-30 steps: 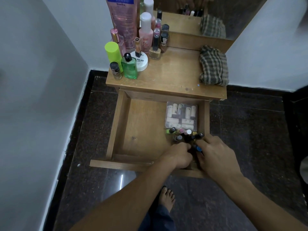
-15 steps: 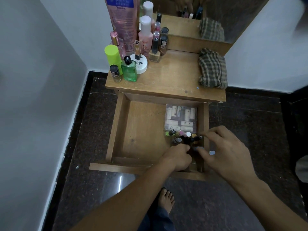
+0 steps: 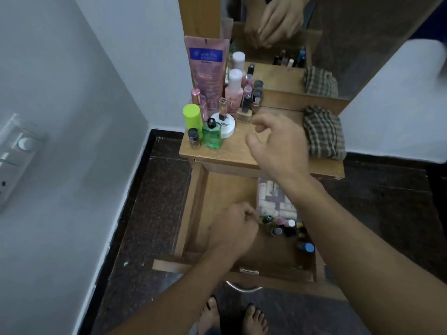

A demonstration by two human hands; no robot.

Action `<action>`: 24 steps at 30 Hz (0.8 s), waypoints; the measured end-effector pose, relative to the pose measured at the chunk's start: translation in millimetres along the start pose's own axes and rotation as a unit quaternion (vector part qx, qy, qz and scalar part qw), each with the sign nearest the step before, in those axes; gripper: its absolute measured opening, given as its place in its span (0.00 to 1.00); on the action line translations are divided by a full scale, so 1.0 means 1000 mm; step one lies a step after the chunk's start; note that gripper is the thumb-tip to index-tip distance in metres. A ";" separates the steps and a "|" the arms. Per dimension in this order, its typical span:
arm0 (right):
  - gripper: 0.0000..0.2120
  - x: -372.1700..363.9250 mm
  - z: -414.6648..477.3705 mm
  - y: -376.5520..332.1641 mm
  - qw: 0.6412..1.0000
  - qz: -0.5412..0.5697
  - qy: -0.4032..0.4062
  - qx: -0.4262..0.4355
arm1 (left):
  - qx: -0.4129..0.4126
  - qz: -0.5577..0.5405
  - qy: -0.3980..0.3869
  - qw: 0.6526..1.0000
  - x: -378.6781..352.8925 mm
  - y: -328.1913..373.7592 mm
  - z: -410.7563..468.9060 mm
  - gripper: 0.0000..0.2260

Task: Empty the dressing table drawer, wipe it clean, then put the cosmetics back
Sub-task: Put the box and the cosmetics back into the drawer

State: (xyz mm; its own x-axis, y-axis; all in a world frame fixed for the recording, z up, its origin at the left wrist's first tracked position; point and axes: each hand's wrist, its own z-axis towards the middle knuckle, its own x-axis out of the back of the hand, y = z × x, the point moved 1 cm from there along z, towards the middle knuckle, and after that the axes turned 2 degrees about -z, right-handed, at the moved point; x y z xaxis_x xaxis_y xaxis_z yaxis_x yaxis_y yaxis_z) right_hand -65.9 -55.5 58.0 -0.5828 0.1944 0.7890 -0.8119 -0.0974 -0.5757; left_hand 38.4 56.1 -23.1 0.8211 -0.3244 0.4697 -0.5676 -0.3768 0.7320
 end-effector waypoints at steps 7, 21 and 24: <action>0.14 -0.031 0.043 -0.043 0.991 -0.056 -0.096 0.076 | -0.003 -0.040 0.120 0.992 0.006 -0.008 0.014 0.09; 0.09 -0.003 0.013 -0.024 0.970 -0.120 -0.164 0.133 | -0.015 -0.006 0.091 0.996 0.003 -0.038 0.011 0.09; 0.08 0.018 -0.030 -0.010 0.967 -0.113 -0.198 0.113 | 0.047 -0.038 0.004 0.998 0.004 -0.050 0.006 0.09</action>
State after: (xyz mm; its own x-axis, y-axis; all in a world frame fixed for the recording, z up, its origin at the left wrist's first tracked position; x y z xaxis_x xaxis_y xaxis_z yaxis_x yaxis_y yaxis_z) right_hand -67.2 -21.9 71.1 -0.3208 -0.1486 0.9354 -0.8813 -0.3151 -0.3522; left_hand 69.7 68.0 -60.7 0.8617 -0.2862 0.4189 -0.5073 -0.4801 0.7156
